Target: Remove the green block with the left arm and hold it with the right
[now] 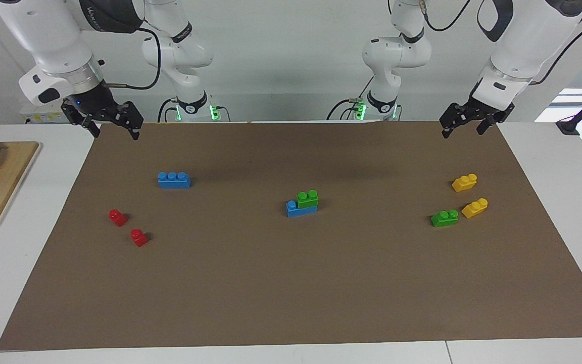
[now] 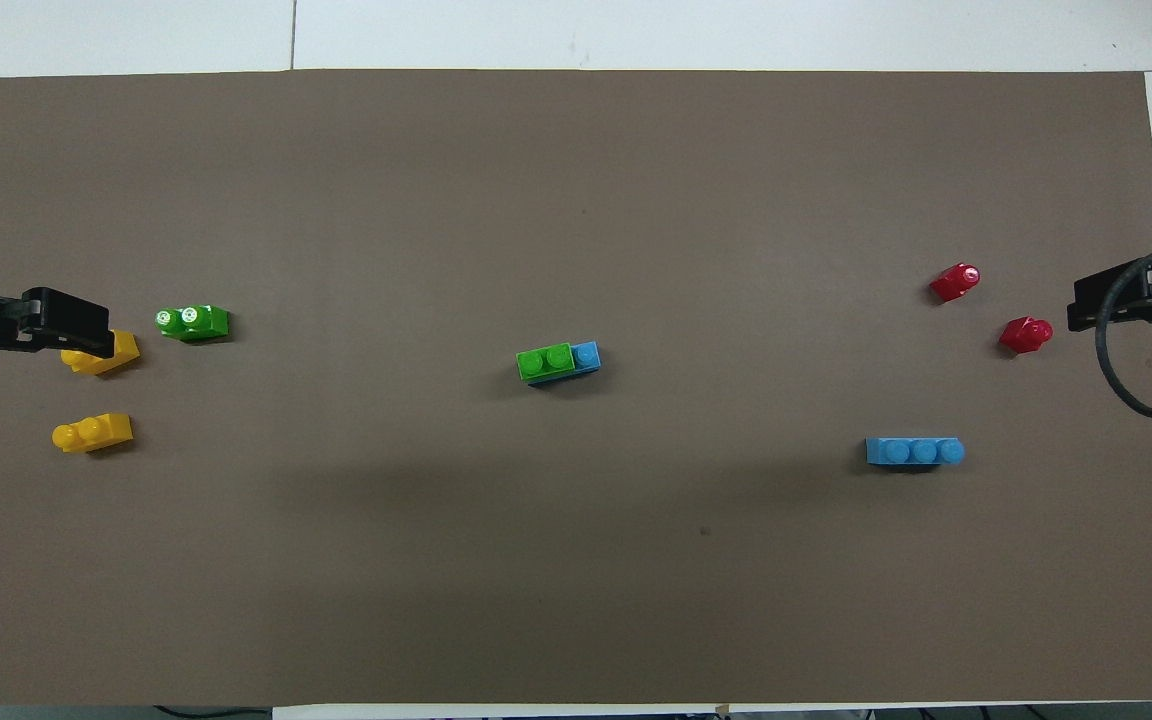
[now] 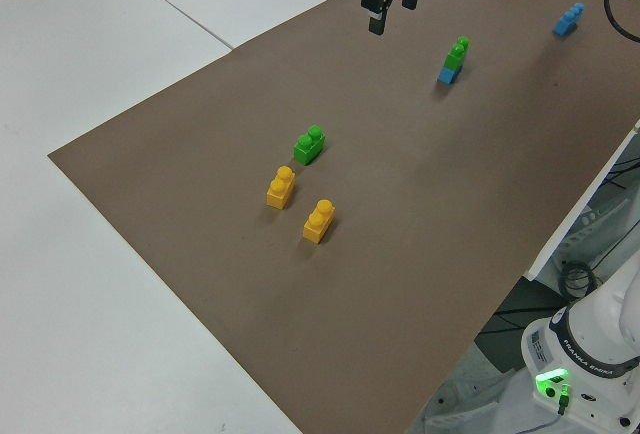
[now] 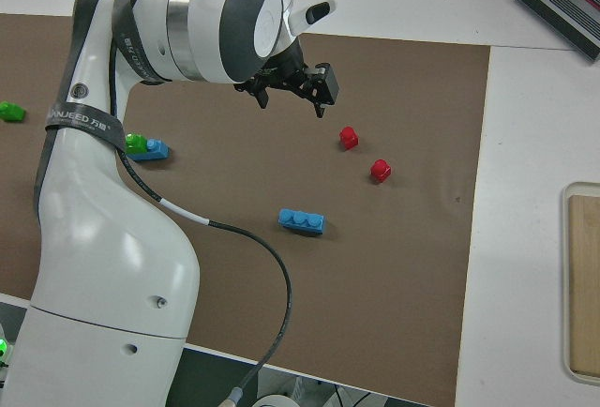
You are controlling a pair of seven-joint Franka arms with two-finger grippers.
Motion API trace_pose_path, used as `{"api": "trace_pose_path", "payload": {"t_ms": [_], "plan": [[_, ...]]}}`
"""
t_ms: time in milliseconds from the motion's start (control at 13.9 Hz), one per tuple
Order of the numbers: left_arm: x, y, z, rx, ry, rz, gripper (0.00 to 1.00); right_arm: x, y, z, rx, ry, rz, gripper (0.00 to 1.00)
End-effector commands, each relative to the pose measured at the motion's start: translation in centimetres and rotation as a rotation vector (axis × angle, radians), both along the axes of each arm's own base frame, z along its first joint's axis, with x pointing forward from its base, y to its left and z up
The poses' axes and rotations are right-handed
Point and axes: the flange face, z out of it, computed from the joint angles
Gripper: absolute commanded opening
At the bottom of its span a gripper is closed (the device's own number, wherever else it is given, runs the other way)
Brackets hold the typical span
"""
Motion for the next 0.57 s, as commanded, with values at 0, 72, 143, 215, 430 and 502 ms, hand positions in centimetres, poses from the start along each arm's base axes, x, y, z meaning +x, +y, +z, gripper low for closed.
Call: {"api": "trace_pose_path", "payload": {"t_ms": [0, 72, 143, 215, 430, 502], "plan": [[-0.58, 0.23, 0.06, -0.014, 0.0, -0.007, 1.0, -0.78, 0.05, 0.2, -0.003, -0.007, 0.007, 1.0], [-0.58, 0.23, 0.05, -0.014, 0.0, -0.007, 1.0, -0.76, 0.05, 0.29, -0.003, -0.009, 0.008, 1.0], [-0.58, 0.23, 0.05, -0.014, 0.0, -0.007, 1.0, -0.76, -0.03, 0.29, -0.003, -0.009, 0.011, 1.0], [-0.58, 0.23, 0.05, -0.014, 0.0, -0.007, 1.0, -0.74, -0.03, 0.3, -0.003, -0.011, 0.008, 1.0], [-0.58, 0.23, 0.06, -0.014, 0.0, -0.007, 1.0, -0.77, -0.27, 0.29, -0.003, -0.009, 0.008, 1.0], [-0.57, 0.23, 0.13, -0.014, -0.001, -0.007, 1.0, -0.79, -0.36, 0.27, -0.003, -0.008, 0.007, 1.0]]}}
